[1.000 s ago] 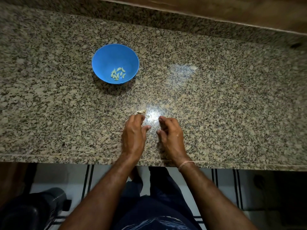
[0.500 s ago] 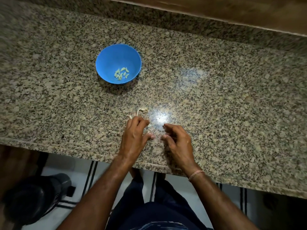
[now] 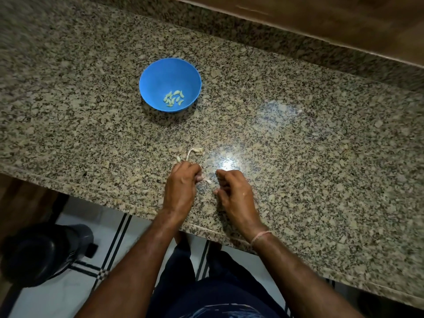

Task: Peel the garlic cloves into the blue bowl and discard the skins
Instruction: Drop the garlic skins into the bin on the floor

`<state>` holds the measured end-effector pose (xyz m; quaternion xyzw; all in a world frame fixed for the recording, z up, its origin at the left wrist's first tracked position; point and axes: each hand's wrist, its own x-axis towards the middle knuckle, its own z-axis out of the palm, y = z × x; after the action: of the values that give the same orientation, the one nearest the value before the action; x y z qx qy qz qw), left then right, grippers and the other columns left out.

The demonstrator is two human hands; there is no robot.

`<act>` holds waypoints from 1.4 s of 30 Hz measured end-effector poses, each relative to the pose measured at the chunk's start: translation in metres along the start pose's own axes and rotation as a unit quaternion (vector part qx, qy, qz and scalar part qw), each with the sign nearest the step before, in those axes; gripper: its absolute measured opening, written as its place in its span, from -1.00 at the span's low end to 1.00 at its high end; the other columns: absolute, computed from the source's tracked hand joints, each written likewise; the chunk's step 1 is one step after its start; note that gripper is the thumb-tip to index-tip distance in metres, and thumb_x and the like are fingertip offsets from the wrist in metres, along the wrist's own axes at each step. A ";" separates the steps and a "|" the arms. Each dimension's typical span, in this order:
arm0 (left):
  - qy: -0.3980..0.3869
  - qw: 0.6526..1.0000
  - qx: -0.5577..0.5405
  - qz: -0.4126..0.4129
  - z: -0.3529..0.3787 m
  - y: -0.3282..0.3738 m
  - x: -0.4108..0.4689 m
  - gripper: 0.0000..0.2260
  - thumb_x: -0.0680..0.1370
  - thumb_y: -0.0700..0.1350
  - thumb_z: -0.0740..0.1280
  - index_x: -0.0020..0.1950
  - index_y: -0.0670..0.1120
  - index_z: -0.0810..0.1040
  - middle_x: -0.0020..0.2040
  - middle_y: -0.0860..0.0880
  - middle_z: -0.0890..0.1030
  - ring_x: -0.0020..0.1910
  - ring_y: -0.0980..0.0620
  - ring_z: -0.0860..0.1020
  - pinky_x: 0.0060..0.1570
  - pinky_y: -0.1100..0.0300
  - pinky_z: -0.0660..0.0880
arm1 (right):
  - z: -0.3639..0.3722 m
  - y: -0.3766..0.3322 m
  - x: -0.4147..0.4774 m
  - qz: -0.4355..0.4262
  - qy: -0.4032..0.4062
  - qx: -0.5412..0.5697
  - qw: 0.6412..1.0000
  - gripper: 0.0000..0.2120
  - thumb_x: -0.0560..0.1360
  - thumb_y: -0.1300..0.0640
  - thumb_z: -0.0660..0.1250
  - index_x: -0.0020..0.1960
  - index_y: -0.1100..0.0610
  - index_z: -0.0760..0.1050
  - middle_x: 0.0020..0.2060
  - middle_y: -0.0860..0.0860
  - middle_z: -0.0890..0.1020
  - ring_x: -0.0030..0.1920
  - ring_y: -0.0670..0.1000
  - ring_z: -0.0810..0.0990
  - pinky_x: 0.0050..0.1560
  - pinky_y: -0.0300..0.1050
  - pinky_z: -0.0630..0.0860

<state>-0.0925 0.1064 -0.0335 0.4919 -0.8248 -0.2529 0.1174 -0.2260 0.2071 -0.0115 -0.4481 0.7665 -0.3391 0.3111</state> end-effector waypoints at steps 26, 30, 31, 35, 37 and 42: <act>0.133 0.935 -0.227 -0.236 -0.033 -0.007 -0.041 -0.88 0.58 -0.21 0.46 -0.10 -0.03 0.59 -0.15 0.08 0.62 -0.15 0.17 0.56 -0.23 0.40 0.43 | 0.053 -0.034 0.024 -0.118 0.015 -0.107 0.987 -0.75 0.54 0.07 0.49 0.18 0.11 0.63 0.04 -0.06 0.51 0.07 -0.09 0.38 -0.05 -0.35 0.34; 0.131 0.936 -0.226 -0.234 -0.034 -0.009 -0.045 -0.83 0.57 -0.22 0.48 -0.14 0.00 0.57 -0.15 0.06 0.63 -0.15 0.14 0.57 -0.23 0.50 0.43 | 0.049 -0.031 0.030 -0.104 0.034 -0.105 0.988 -0.94 0.61 0.15 0.40 0.02 0.12 0.64 -0.05 -0.08 0.55 -0.02 -0.12 0.41 -0.15 -0.47 0.23; 0.128 0.937 -0.224 -0.234 -0.034 -0.009 -0.045 -0.83 0.57 -0.22 0.48 -0.14 0.00 0.57 -0.14 0.06 0.64 -0.14 0.13 0.58 -0.23 0.50 0.44 | 0.047 -0.029 0.029 -0.110 0.035 -0.117 0.986 -0.95 0.61 0.16 0.39 0.00 0.12 0.63 -0.07 -0.09 0.54 -0.04 -0.12 0.41 -0.16 -0.46 0.22; 0.107 0.940 -0.218 -0.238 -0.031 -0.009 -0.045 -0.88 0.57 -0.21 0.47 -0.11 -0.04 0.60 -0.12 0.07 0.64 -0.10 0.15 0.60 -0.23 0.45 0.45 | 0.038 -0.011 0.023 -0.139 0.037 -0.189 0.971 -0.93 0.55 0.15 0.41 0.04 0.09 0.59 -0.07 -0.07 0.56 -0.06 -0.10 0.39 -0.13 -0.28 0.32; 0.101 0.941 -0.221 -0.236 -0.029 -0.007 -0.045 -0.90 0.56 -0.21 0.48 -0.11 -0.06 0.61 -0.13 0.07 0.65 -0.10 0.15 0.60 -0.19 0.38 0.45 | 0.036 -0.004 0.026 -0.166 0.026 -0.238 0.957 -0.86 0.52 0.15 0.43 0.07 0.12 0.58 -0.06 0.00 0.59 -0.06 -0.06 0.36 -0.18 -0.16 0.37; 0.105 0.923 -0.268 -0.256 -0.033 -0.005 -0.052 -0.92 0.57 -0.20 0.48 -0.10 -0.08 0.61 -0.13 0.08 0.65 -0.13 0.21 0.58 -0.22 0.41 0.45 | 0.030 -0.022 0.027 -0.005 -0.022 -0.032 0.999 -0.83 0.63 0.33 0.22 -0.06 0.16 0.52 -0.12 0.01 0.61 -0.14 -0.03 0.53 -0.18 -0.25 0.50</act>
<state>-0.0483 0.1400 -0.0058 0.6600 -0.5556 -0.4326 0.2620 -0.2026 0.1678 -0.0159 -0.4686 0.7677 -0.3063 0.3118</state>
